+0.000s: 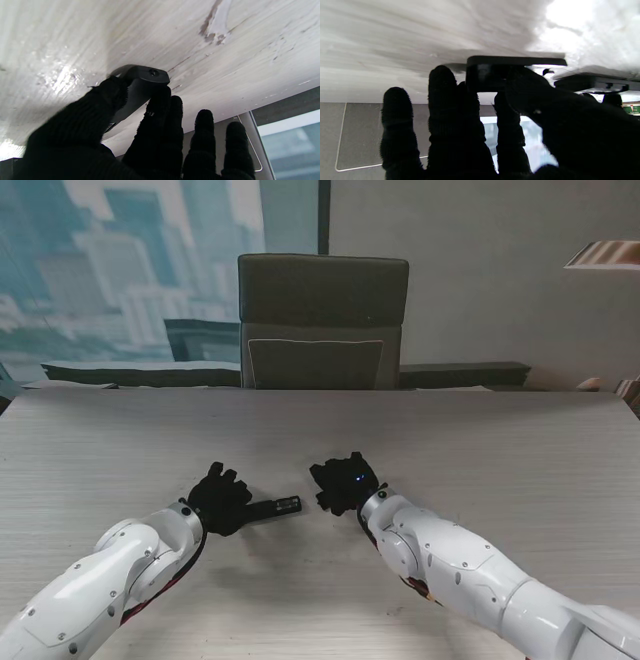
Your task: Install the batteries into the remote control and close the cover
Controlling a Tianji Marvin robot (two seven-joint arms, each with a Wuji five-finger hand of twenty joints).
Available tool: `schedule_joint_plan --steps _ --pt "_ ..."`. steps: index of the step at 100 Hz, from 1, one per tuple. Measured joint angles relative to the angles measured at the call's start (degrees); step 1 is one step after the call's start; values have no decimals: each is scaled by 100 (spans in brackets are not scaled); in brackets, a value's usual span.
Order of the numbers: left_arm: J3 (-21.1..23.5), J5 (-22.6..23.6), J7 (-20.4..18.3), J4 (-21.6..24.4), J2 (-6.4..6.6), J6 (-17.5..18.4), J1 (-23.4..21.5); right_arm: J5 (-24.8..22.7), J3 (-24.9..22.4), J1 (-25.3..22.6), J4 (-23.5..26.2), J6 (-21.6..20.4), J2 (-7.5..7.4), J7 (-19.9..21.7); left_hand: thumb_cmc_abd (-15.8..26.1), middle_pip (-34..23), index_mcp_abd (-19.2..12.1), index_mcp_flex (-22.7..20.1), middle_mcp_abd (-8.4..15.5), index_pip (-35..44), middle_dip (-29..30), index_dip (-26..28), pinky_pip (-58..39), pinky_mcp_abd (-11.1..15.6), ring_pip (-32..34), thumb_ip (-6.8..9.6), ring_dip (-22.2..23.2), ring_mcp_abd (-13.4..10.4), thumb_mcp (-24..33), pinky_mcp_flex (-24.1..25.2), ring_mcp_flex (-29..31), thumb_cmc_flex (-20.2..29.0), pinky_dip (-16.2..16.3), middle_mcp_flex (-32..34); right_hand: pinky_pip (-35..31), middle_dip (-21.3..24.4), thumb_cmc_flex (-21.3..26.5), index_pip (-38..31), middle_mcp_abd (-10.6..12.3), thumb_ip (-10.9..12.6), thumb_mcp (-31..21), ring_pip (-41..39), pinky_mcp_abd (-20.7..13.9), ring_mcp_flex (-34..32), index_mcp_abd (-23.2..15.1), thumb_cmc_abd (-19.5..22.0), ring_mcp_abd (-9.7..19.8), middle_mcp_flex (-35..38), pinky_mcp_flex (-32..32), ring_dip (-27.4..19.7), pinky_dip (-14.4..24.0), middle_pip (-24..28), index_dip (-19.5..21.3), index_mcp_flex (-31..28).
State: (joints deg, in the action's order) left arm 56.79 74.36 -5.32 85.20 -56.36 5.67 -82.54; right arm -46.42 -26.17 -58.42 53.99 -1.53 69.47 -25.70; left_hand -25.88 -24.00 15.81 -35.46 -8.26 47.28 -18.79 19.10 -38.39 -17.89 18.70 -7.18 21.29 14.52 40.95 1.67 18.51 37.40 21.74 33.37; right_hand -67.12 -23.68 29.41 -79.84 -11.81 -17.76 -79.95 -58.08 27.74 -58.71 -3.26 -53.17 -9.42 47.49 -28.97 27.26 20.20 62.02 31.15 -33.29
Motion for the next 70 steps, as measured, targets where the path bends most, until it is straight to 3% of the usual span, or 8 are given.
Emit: schedule_joint_plan --steps 5,18,27,39,67,70 --pt "-5 -3 -7 0 1 0 5 -28 -39 -42 38 -36 -23 -19 0 0 3 0 -1 4 0 0 0 0 0 0 0 0 0 0 0 0 0 0 -63 4 171 -81 -1 -1 2 -26 0 -47 -107 14 2 9 -38 -1 0 15 -76 -1" --pt "-12 -7 -17 0 3 0 13 -95 -172 -165 126 -99 -72 -43 0 0 4 0 -1 16 0 0 0 0 0 0 0 0 0 0 0 0 0 0 -132 69 281 -320 -1 -1 116 -114 0 -29 -190 250 2 2 -32 1 -1 38 -1009 161" --pt "-17 -8 -21 0 4 0 17 -158 -229 -226 176 -153 -110 -70 0 0 4 0 -1 20 0 1 0 0 0 0 0 0 0 0 0 0 0 0 -140 60 283 -331 -1 8 296 -154 -4 176 -137 444 -16 -83 104 11 -1 138 -1416 356" --pt "-26 -13 -31 0 6 0 25 -220 -295 -282 236 -209 -152 -84 0 0 5 0 -1 31 0 1 0 0 0 0 0 0 0 0 1 0 0 0 -140 -161 131 -138 2 14 623 -60 -5 294 39 656 -16 -140 278 14 -1 149 -1484 424" --pt "-29 -16 -30 -2 7 0 29 -170 -488 -335 273 -214 -127 -212 0 0 6 0 -1 40 0 2 0 0 28 0 0 0 0 0 66 0 0 0 -135 -307 -271 302 3 14 800 311 -5 601 345 1019 -123 -453 559 -55 17 60 -1543 441" --pt "-30 -16 -28 -3 7 0 29 -172 -512 -344 295 -214 -127 -216 0 0 6 0 -1 40 0 2 0 0 28 0 0 0 0 0 67 0 0 0 -135 -309 -306 405 4 109 804 352 -5 674 412 1066 -125 -505 595 -55 18 14 -1544 449"
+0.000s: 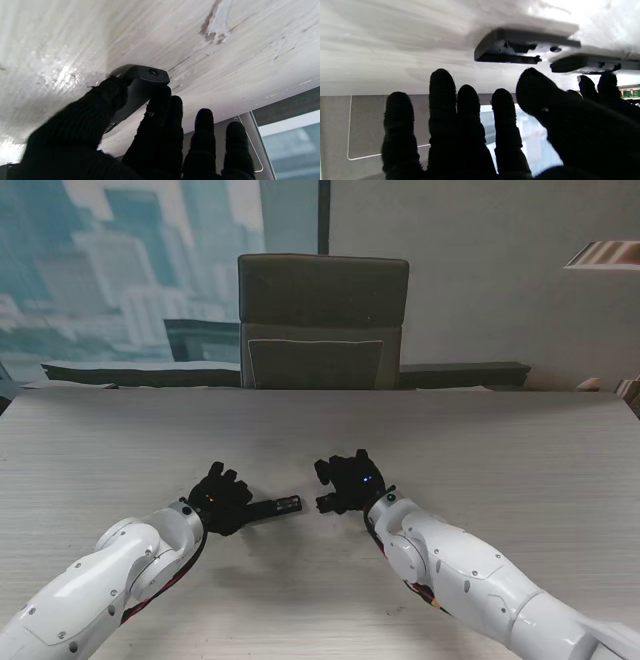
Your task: Install the batteries into the remote control and close the cover
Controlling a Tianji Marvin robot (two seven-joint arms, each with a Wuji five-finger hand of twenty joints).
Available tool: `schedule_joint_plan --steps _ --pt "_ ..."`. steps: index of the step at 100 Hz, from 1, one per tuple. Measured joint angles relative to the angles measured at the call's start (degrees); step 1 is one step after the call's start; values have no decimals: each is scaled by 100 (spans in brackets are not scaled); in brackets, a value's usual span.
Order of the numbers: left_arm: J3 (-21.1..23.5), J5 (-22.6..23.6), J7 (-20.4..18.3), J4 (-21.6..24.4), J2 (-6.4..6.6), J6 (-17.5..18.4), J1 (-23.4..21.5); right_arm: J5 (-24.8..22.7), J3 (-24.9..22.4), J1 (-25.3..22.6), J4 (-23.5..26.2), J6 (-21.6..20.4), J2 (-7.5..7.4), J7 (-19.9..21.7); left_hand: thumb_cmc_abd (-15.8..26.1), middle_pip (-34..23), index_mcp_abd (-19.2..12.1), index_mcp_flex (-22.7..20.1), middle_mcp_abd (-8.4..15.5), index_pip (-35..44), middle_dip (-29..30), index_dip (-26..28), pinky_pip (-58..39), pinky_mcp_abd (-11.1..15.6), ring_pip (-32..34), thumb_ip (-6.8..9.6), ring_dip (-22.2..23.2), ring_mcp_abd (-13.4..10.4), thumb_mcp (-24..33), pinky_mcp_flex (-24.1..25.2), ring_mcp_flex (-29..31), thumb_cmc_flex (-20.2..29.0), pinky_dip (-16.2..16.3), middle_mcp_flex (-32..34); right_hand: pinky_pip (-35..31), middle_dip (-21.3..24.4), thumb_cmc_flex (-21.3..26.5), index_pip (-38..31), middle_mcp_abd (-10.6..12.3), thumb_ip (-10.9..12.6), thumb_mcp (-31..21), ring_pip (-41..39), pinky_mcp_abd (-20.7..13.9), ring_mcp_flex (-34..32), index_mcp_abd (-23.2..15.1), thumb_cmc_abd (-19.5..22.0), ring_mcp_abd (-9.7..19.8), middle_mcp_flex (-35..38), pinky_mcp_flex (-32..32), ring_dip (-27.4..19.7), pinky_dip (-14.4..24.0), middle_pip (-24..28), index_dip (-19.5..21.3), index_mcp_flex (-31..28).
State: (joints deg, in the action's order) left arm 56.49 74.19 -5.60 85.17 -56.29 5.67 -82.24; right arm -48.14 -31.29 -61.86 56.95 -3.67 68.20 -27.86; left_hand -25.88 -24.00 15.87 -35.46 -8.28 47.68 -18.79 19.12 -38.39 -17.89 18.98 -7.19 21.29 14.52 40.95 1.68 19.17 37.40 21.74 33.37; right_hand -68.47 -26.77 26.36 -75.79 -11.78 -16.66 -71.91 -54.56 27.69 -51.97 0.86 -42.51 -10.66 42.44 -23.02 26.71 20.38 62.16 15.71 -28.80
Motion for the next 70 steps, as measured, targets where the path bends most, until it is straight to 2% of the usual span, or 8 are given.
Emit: schedule_joint_plan --steps 4,8,11,16,27,39,52,70 --pt "-1 0 2 -1 0 0 1 -7 -32 -13 35 0 -3 1 0 0 0 0 0 1 0 0 0 0 0 0 0 0 0 0 0 0 0 0 3 -40 -115 228 7 230 1 35 0 94 76 67 0 -119 67 0 1 -30 99 52" --pt "-2 -1 3 -1 0 0 2 -15 -74 -33 83 -2 -9 17 0 0 0 0 0 1 0 0 0 0 0 0 0 0 0 0 1 0 0 0 50 -52 -239 571 7 532 1 93 0 240 142 77 0 -212 153 0 6 -88 497 52" --pt "-2 -2 3 -2 0 0 2 -25 -120 -57 141 -5 -21 48 0 0 0 0 0 2 0 0 0 0 0 0 0 0 0 0 1 0 0 0 78 -52 -264 722 5 651 1 130 0 279 190 79 -1 -293 203 1 6 -108 655 52" --pt "-2 -3 4 -2 0 0 2 -51 -196 -103 258 -13 -51 153 0 0 0 0 0 2 0 0 0 0 0 0 0 0 0 0 1 0 0 0 149 -53 -350 995 -3 654 1 194 0 460 249 69 -5 -380 326 2 8 -181 756 109" --pt "-2 -4 7 -4 0 1 1 -171 -260 -174 482 -77 -152 382 0 0 0 0 0 2 0 0 0 0 0 0 0 0 0 0 1 0 0 0 309 -53 -439 1547 -47 654 1 410 0 834 326 -428 -44 -704 554 2 8 -365 757 348" --pt "-1 -5 8 -5 0 5 2 -349 -263 -212 553 -140 -238 457 0 0 0 0 0 2 0 0 0 0 0 0 0 0 0 0 1 0 0 0 431 -49 -450 1827 -51 654 -1 675 0 1114 372 -850 -42 -1041 730 -9 -30 -502 717 485" --pt "-2 -9 6 -6 0 6 4 -365 -225 -219 560 -144 -289 506 0 0 0 0 0 6 0 0 0 0 1 0 0 0 0 0 1 0 0 0 451 -5 -450 1838 -54 654 -2 737 -5 1247 375 -909 -42 -1200 812 -9 -35 -574 673 605" --pt "-9 -13 -7 -6 0 7 13 -330 -108 -176 459 -122 -277 475 0 0 3 0 -1 16 0 1 0 0 1 0 0 0 0 0 1 0 0 0 455 -4 -450 1838 -55 654 -3 737 -12 1302 375 -844 -42 -1264 822 -9 -35 -574 673 616"
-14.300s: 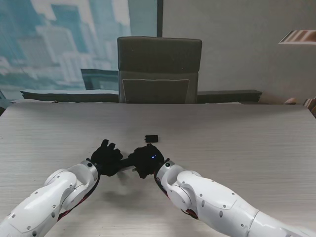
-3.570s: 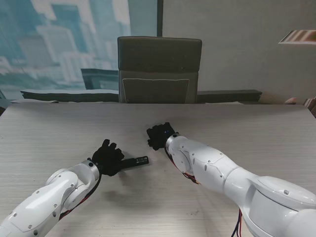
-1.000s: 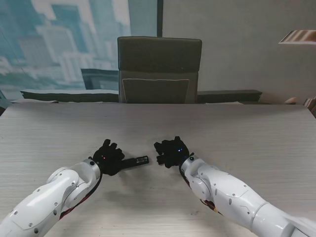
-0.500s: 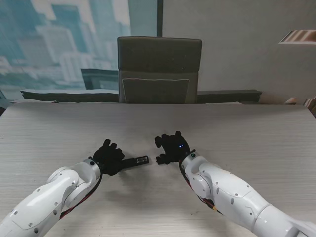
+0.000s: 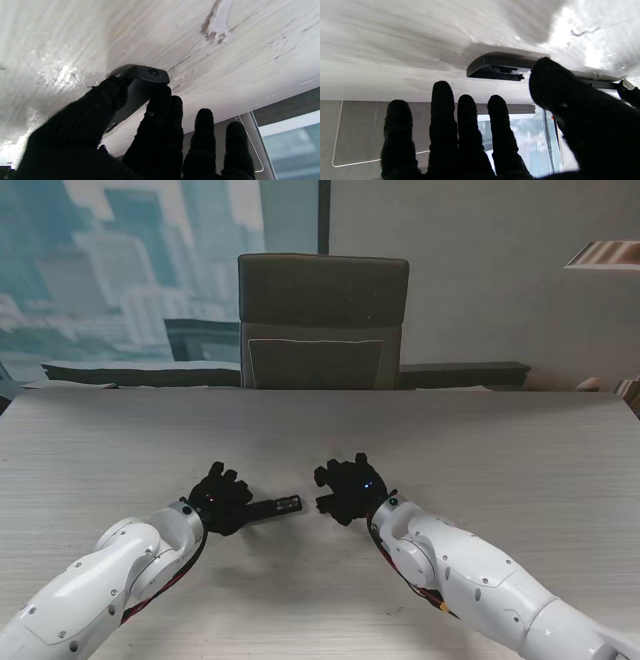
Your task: Install the batteries into the remote control and close the cover
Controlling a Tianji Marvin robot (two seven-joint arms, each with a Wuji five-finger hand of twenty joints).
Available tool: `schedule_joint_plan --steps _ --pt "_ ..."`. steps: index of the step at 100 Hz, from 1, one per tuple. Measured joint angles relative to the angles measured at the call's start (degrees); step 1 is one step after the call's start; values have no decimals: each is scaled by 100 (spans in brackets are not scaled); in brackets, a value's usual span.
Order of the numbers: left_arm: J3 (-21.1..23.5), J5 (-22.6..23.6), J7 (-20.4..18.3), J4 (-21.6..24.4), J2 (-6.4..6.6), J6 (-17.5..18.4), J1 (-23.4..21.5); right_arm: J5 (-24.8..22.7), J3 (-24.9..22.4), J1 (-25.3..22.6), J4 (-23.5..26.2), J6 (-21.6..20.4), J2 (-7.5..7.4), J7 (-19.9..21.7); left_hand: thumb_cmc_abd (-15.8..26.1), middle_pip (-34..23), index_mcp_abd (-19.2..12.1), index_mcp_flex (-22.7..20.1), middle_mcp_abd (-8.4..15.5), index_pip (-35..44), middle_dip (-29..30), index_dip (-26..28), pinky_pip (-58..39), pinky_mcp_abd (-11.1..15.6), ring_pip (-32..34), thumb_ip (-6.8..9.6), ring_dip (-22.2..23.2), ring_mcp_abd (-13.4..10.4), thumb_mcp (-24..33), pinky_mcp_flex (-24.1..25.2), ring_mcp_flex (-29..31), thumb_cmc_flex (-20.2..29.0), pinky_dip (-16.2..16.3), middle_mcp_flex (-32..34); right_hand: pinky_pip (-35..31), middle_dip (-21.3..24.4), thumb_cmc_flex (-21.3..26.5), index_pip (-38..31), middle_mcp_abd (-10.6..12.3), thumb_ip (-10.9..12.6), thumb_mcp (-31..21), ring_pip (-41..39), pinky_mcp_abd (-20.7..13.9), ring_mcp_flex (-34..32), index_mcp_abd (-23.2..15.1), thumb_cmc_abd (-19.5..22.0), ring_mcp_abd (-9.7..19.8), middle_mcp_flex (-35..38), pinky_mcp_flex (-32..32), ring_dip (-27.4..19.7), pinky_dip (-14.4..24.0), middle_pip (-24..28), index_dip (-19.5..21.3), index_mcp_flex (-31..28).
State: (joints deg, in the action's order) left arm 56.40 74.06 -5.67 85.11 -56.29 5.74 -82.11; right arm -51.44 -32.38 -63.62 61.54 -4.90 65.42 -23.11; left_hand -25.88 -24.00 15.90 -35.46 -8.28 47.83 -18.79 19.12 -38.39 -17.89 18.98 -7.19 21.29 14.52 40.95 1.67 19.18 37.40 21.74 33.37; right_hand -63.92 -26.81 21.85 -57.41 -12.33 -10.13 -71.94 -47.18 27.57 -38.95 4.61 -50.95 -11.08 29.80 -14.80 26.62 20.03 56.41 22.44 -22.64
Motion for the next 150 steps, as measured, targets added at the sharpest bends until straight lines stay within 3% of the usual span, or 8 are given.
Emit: schedule_joint_plan --steps 26,69,79,89,103,111,132,150 --pt "-2 -3 -7 0 0 0 3 63 28 45 -118 30 49 -102 0 0 2 0 0 5 0 1 0 0 0 0 0 0 0 0 0 0 0 0 1 0 0 0 -1 0 4 0 -2 0 1 360 0 0 23 0 0 0 0 -9" --pt "-2 -1 5 -3 0 -1 2 254 395 318 -479 94 163 -172 0 0 2 0 0 5 0 1 0 0 0 0 0 0 0 0 1 0 0 0 1 0 0 0 -1 5 4 -275 -3 91 2 368 -49 -1 25 176 0 1 -1 -81" --pt "-2 -1 8 -4 0 -1 2 324 461 368 -531 144 198 -171 0 0 2 0 0 5 0 1 0 0 0 0 0 0 0 0 1 0 0 0 1 0 0 -210 -1 11 -17 -422 -4 91 -32 368 -88 -1 25 305 0 2 22 -459" --pt "-1 0 11 -5 0 -1 0 371 501 396 -556 197 224 -160 0 0 2 0 0 5 0 1 0 0 0 0 0 0 0 0 1 0 0 0 1 0 0 -709 -2 18 -63 -547 -4 91 -328 368 -140 34 25 332 0 6 246 -885" --pt "0 0 11 -5 -1 -1 0 392 522 412 -571 217 244 -157 0 -1 2 0 0 5 0 1 0 0 0 0 0 0 0 0 1 0 0 0 1 0 127 -1538 -2 -580 -187 -544 -4 6 -733 345 -229 500 -29 320 0 84 -512 -1166" --pt "0 0 11 -5 -1 0 0 398 518 414 -571 211 249 -162 0 -1 2 0 0 5 0 1 0 0 0 0 0 0 0 0 1 0 0 0 1 0 240 -1878 -2 -862 -181 -450 -4 -98 -987 310 -239 852 -101 286 0 124 -748 -1386" --pt "-1 -1 5 -4 -1 0 1 406 475 408 -578 128 256 -170 0 -1 2 0 0 6 0 1 0 0 0 0 0 0 0 0 1 0 0 0 1 0 720 -1950 14 -826 -47 -314 0 -267 -1077 514 -299 1238 -321 205 0 146 -1000 -1595" --pt "-1 0 4 -3 -1 0 2 371 280 299 -578 -126 253 -284 0 -1 2 0 0 6 0 1 0 0 0 0 0 0 0 0 1 0 0 0 -1 155 847 -1749 84 -828 2 -473 20 -1083 -1013 709 -225 1791 -554 108 0 74 -1311 -2024"
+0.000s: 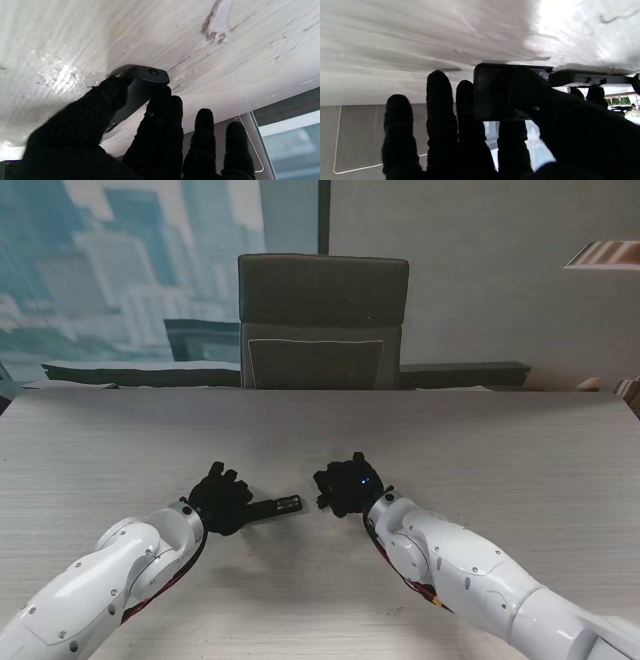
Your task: Install the batteries into the remote control and close the cover
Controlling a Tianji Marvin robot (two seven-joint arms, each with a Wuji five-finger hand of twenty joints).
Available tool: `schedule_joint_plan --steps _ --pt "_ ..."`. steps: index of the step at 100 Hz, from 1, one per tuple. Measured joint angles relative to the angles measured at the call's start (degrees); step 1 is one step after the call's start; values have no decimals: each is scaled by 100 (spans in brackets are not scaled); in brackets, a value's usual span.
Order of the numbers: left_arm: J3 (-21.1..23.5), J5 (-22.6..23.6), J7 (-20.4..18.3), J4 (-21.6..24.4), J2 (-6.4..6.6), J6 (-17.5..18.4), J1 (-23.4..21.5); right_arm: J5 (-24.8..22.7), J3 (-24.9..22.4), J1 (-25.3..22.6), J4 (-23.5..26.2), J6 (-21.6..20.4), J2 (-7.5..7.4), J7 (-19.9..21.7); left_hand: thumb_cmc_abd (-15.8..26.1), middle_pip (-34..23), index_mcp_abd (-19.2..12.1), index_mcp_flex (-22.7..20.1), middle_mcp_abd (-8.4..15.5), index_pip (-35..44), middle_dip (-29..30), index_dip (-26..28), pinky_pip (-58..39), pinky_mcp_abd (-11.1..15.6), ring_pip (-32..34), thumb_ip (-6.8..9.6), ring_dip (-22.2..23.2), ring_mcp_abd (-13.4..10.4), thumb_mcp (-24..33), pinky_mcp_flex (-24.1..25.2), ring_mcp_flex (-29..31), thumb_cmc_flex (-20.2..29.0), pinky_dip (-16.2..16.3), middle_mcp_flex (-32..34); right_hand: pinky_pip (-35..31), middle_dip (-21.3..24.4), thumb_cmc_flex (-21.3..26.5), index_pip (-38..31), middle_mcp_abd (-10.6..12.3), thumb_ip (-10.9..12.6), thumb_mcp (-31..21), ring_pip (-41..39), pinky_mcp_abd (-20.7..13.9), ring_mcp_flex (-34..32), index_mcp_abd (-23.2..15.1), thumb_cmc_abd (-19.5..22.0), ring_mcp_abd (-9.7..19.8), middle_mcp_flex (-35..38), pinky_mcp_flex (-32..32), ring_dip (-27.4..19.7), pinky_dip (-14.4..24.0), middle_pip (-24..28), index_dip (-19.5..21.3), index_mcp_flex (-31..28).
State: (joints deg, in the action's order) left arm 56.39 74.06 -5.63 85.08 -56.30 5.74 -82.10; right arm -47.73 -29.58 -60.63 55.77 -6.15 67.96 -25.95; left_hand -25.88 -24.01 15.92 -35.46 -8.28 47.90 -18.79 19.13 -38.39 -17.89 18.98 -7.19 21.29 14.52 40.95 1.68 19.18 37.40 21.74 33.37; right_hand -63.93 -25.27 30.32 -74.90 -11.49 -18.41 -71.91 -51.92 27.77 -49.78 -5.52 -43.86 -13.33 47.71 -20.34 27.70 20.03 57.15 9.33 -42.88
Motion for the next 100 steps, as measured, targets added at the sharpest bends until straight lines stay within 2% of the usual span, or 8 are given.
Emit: schedule_joint_plan --steps 26,52,63,82,100 --pt "-12 4 16 -7 4 10 9 -73 -222 -192 270 -120 -67 -59 0 0 0 0 0 0 0 0 0 0 0 0 0 0 0 0 0 0 0 0 -1 216 0 321 61 -42 4 183 111 -305 96 -46 15 460 -90 -227 -33 -212 -215 -405" --pt "-76 3 115 -65 24 131 65 27 -174 -159 400 -127 -13 -46 -32 0 103 10 -22 -10 0 0 0 0 0 0 0 0 226 -1 1 -8 0 0 -2 272 0 382 73 -43 4 232 117 -305 150 -98 15 569 -93 -228 -52 -227 -224 -491" --pt "-120 2 158 -94 32 194 106 144 -22 -66 364 -75 58 -62 -137 0 120 11 -24 -50 0 0 0 0 0 0 0 0 380 -5 4 -8 0 0 -2 273 0 392 110 -43 4 236 117 -305 151 -101 15 655 -93 -228 -53 -229 -239 -496" --pt "-162 5 243 -139 33 274 145 462 157 107 133 33 296 -92 -303 -3 121 15 -24 -95 0 0 0 0 24 6 0 0 602 -10 77 -8 0 0 -3 298 0 490 116 -43 58 236 118 -305 152 -106 15 797 -93 -246 -53 -287 -272 -567" --pt "-199 9 339 -188 35 350 177 580 319 235 5 70 434 -82 -416 -56 123 58 -24 -100 -1 0 0 0 25 6 0 0 794 -11 77 -8 -70 -3 -3 343 0 583 130 -43 97 237 118 -305 152 -106 15 864 -93 -246 -53 -303 -284 -634"
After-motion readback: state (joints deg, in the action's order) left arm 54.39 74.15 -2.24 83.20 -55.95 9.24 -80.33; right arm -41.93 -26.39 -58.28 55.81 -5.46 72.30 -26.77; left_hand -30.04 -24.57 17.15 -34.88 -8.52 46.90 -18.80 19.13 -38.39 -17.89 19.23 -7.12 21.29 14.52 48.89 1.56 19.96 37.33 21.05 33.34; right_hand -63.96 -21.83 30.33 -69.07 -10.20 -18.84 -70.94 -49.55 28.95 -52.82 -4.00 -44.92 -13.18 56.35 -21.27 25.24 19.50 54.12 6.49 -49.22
